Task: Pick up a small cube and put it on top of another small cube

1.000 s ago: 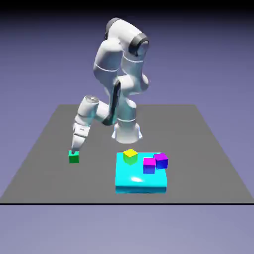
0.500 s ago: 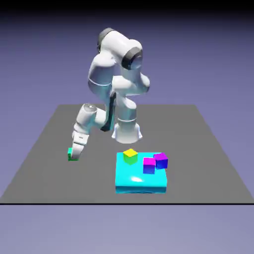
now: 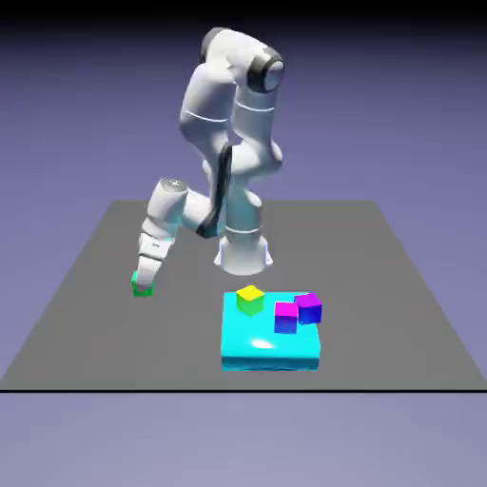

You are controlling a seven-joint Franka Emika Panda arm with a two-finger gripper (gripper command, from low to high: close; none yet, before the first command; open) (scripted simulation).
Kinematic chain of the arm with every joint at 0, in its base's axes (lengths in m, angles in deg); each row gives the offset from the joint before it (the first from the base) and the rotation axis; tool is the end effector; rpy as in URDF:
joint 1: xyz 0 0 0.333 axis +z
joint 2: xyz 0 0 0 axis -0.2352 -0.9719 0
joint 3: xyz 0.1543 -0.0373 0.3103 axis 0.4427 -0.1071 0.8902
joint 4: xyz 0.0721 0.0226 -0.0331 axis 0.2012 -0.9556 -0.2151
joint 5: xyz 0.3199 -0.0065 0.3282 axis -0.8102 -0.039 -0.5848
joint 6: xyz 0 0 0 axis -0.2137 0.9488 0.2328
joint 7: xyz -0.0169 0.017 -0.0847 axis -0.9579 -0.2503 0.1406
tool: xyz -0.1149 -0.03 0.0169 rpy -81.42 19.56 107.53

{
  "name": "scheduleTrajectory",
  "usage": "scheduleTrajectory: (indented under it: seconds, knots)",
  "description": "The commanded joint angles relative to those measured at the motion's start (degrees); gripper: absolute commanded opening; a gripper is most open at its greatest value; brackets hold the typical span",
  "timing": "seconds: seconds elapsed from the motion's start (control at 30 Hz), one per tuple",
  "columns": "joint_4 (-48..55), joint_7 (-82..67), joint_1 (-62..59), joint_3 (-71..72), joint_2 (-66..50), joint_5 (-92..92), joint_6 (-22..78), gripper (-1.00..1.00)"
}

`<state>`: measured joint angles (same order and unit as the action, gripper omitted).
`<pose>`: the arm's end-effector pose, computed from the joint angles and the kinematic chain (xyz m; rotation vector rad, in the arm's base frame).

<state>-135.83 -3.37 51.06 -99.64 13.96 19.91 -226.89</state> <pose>0.3125 -0.2206 0.1469 2.6137 1.1226 -0.0725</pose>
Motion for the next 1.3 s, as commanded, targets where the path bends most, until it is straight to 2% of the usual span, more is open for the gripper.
scheduleTrajectory:
  seconds: [0.0,0.77,0.87,1.03,1.07,1.27]
  knots:
    - [1.2,2.5,0.5,1.7,0.8,0.3,2.4,-1.0]
    - [27.7,58.5,12.6,41.7,19.4,6.4,57.7,-1.0]
    - [25.2,56.0,12.9,42.9,17.5,7.2,57.8,-1.0]
    - [21.7,56.0,11.1,41.5,9.4,7.3,46.0,-1.0]
    - [21.7,56.0,11.1,41.5,9.4,7.3,46.0,1.0]
    - [25.2,56.0,12.9,42.9,17.5,7.2,57.8,1.0]
